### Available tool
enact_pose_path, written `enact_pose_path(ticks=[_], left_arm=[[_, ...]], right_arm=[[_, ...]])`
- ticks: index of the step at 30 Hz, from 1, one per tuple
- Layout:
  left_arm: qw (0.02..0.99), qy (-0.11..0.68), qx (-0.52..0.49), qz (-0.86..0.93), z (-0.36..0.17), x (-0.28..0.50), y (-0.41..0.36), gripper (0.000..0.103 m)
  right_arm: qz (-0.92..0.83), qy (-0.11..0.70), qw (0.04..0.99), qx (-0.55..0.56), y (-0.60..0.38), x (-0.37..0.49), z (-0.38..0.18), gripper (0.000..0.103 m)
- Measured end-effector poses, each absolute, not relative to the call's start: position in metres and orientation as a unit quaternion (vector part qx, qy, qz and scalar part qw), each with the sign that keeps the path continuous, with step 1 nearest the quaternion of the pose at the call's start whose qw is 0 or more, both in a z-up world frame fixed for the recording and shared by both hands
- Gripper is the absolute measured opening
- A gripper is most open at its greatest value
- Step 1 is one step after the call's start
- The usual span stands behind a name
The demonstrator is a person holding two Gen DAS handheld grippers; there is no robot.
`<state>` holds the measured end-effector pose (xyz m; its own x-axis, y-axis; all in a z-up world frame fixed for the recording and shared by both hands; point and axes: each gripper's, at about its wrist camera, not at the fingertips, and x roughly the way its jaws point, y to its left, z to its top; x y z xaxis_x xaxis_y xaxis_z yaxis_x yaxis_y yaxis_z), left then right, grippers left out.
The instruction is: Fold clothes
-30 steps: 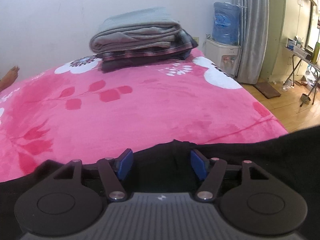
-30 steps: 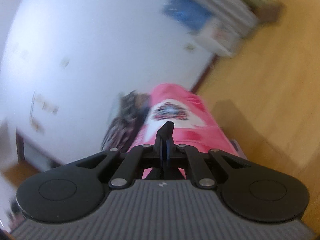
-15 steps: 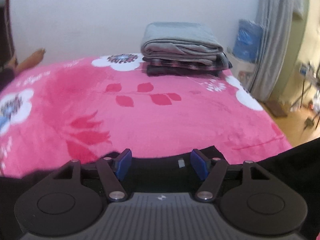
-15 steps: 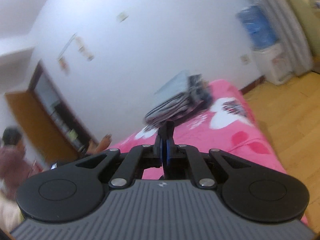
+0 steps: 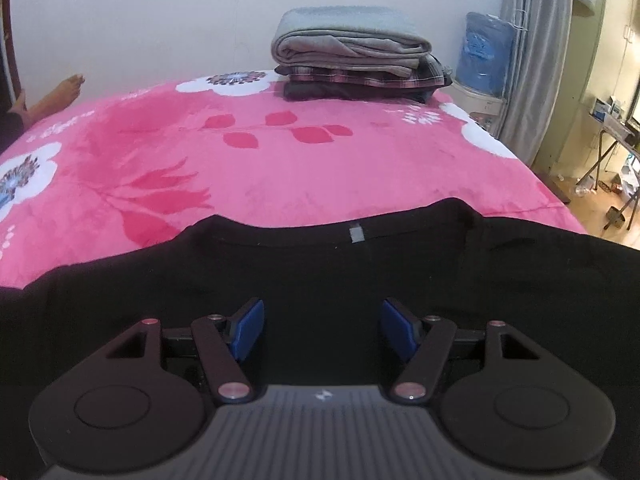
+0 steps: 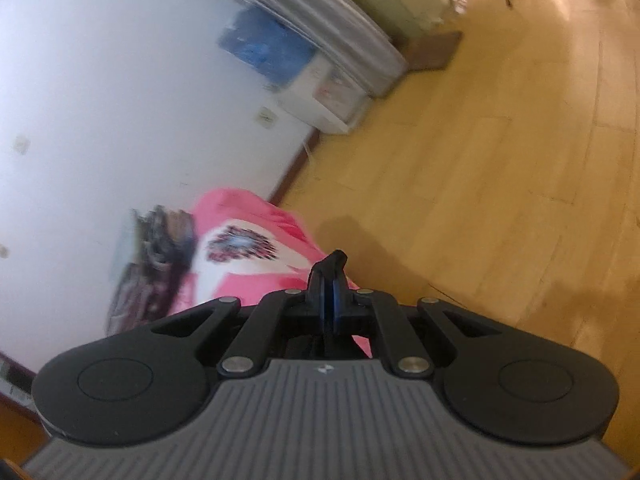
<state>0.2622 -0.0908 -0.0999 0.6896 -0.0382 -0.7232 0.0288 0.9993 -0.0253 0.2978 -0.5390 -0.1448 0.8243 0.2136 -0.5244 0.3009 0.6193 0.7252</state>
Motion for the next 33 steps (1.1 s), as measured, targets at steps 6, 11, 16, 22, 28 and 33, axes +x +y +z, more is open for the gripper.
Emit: enact_pose_path(ticks=[6,11,16,22,28,33], left_arm=[[0.925,0.379,0.035,-0.021,-0.092,0.267,-0.092,0.066],[0.928,0.368,0.059,-0.026,-0.077,0.264,-0.081,0.067],[0.925,0.376,0.024,-0.044,-0.074,0.26,-0.077,0.068],[0.913,0.395,-0.005,-0.103,-0.082,0.253,-0.098,0.068],[0.9,0.375,0.032,-0.22,-0.085,0.234,-0.133,0.066],[0.891,0.353,0.073,-0.276,-0.091,0.219,-0.163,0.059]], right_arm=[[0.023,0.284,0.881,0.378,-0.511,0.291,-0.113,0.002],[0.13,0.278,0.924,0.227,-0.435,0.262,-0.051,0.005],[0.236,0.291,0.926,0.05,-0.325,0.199,-0.054,0.026],[0.294,0.297,0.9,-0.123,-0.252,0.128,-0.088,0.046],[0.29,0.272,0.914,-0.081,-0.297,0.114,-0.065,0.049],[0.197,0.283,0.938,0.011,-0.366,0.161,-0.069,0.048]])
